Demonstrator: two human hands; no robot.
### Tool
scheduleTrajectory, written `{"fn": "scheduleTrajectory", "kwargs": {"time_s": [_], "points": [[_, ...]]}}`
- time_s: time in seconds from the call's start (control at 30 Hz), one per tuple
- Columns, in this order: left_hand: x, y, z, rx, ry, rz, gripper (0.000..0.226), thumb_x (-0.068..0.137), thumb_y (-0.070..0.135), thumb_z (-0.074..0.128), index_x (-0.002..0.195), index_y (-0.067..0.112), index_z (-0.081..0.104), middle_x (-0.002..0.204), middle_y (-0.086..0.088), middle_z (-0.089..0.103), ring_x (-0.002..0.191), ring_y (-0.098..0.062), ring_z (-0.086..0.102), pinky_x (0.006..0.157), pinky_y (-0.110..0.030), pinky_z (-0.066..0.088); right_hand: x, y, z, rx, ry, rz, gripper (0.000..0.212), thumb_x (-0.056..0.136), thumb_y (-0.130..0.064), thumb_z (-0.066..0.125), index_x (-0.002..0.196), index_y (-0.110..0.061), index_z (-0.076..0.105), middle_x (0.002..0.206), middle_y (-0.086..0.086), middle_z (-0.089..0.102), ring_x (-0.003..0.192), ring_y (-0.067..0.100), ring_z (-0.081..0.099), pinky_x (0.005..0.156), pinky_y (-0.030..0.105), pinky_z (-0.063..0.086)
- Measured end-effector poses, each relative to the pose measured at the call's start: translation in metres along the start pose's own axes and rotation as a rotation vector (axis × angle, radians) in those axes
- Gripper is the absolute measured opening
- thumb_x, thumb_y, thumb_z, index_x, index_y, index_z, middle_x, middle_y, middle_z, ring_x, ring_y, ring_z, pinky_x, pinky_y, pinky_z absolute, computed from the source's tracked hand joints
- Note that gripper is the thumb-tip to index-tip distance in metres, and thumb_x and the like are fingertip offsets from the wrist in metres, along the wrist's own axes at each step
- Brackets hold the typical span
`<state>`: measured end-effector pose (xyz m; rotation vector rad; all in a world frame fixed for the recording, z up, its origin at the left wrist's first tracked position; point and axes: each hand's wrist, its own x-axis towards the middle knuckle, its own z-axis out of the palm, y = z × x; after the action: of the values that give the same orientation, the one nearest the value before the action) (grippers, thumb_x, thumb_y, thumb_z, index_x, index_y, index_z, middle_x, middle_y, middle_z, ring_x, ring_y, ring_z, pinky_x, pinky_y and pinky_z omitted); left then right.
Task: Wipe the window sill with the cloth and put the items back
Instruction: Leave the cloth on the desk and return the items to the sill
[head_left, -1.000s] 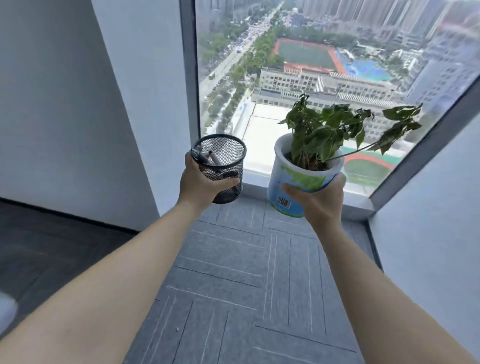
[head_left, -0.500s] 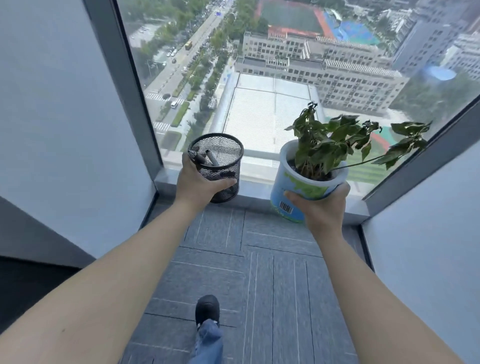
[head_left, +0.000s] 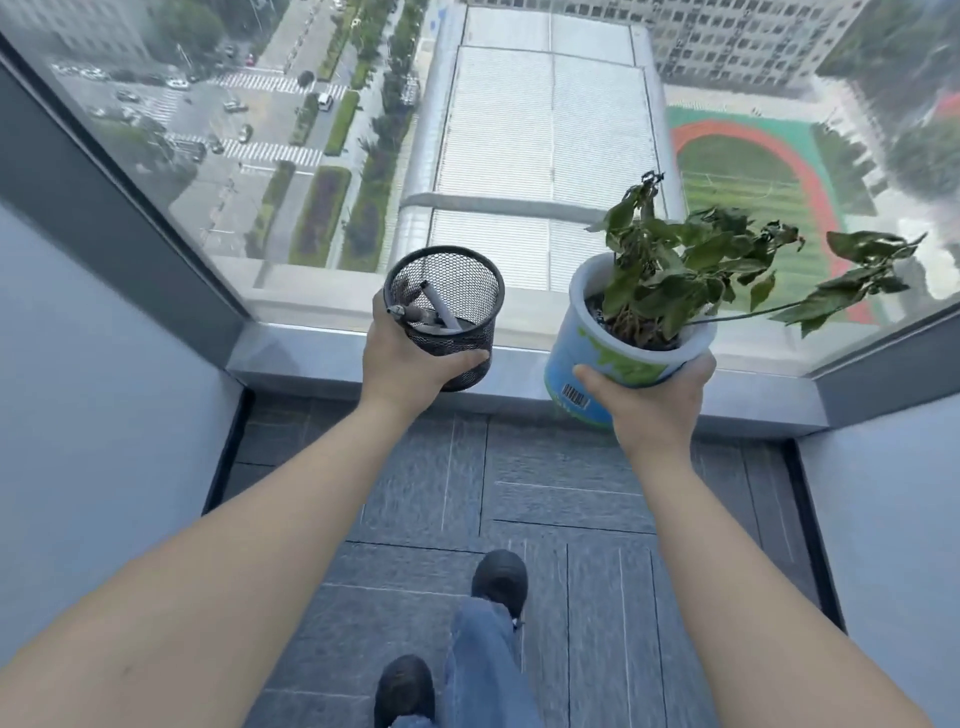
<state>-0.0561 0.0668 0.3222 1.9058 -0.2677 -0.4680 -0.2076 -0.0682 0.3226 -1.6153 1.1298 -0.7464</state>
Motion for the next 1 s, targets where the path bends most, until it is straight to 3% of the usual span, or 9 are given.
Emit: {"fn": "scheduleTrajectory", "kwargs": {"time_s": [0.1,0.27,0.4,0.53,0.77,0.9,1.0], "points": [[0.049,-0.044,0.041,0.013,0.013,-0.012,0.079,0.052,0.017,0.085,0.117,0.01,0.041,0.092,0.012,0.05,0.096,-0.012,0.05,0.088,-0.023,0.039,0.047,0.056,0.03,-0.011,-0.009,-0.002,0.086,0.057,-0.012,0.085,0.124,-0.003,0.032,0.115,-0.003,0.044,0.106,0.011,0.047,0.089,0.024,0.044],[0.113,-0.14,0.107,0.017,0.02,-0.035,0.081,0.052,0.017,0.085,0.119,0.008,0.041,0.106,0.002,0.051,0.099,-0.012,0.05,0.087,-0.021,0.038,0.102,0.167,0.079,-0.001,-0.03,0.022,0.085,0.058,-0.011,0.085,0.124,-0.006,0.032,0.114,-0.005,0.044,0.106,0.009,0.047,0.09,0.022,0.043],[0.159,-0.216,0.152,0.017,0.026,-0.036,0.069,0.053,0.015,0.085,0.107,0.014,0.041,0.102,0.001,0.052,0.096,-0.012,0.051,0.086,-0.022,0.04,0.138,0.255,0.117,-0.008,-0.04,0.029,0.085,0.058,-0.011,0.085,0.124,-0.005,0.033,0.116,-0.002,0.045,0.108,0.01,0.048,0.093,0.023,0.043],[0.196,-0.275,0.186,0.023,0.033,-0.028,0.078,0.054,0.014,0.084,0.118,0.007,0.04,0.088,0.012,0.048,0.094,-0.011,0.05,0.08,-0.016,0.038,0.17,0.318,0.148,-0.011,-0.038,0.016,0.087,0.058,-0.012,0.085,0.126,-0.006,0.031,0.116,-0.004,0.042,0.109,0.008,0.045,0.095,0.02,0.041],[0.233,-0.34,0.218,0.087,0.028,0.009,0.08,0.055,0.016,0.084,0.121,0.009,0.038,0.101,0.005,0.05,0.096,-0.01,0.048,0.083,-0.017,0.036,0.199,0.383,0.182,-0.006,-0.05,0.005,0.087,0.059,-0.014,0.085,0.126,-0.005,0.031,0.119,0.0,0.043,0.111,0.01,0.047,0.095,0.019,0.041],[0.239,-0.354,0.226,0.078,0.025,-0.007,0.083,0.051,0.019,0.086,0.119,0.005,0.042,0.092,0.01,0.055,0.094,-0.011,0.053,0.08,-0.015,0.044,0.204,0.396,0.188,-0.012,-0.05,0.014,0.094,0.057,-0.015,0.086,0.129,-0.004,0.027,0.131,0.01,0.044,0.121,0.017,0.047,0.101,0.026,0.044],[0.244,-0.364,0.225,0.062,-0.021,-0.028,0.092,0.038,0.034,0.083,0.117,0.006,0.047,0.104,0.0,0.063,0.098,-0.013,0.06,0.092,-0.028,0.048,0.204,0.398,0.187,-0.015,-0.068,0.056,0.096,0.058,-0.013,0.086,0.131,-0.004,0.024,0.133,0.01,0.045,0.118,0.013,0.046,0.099,0.018,0.039]]}}
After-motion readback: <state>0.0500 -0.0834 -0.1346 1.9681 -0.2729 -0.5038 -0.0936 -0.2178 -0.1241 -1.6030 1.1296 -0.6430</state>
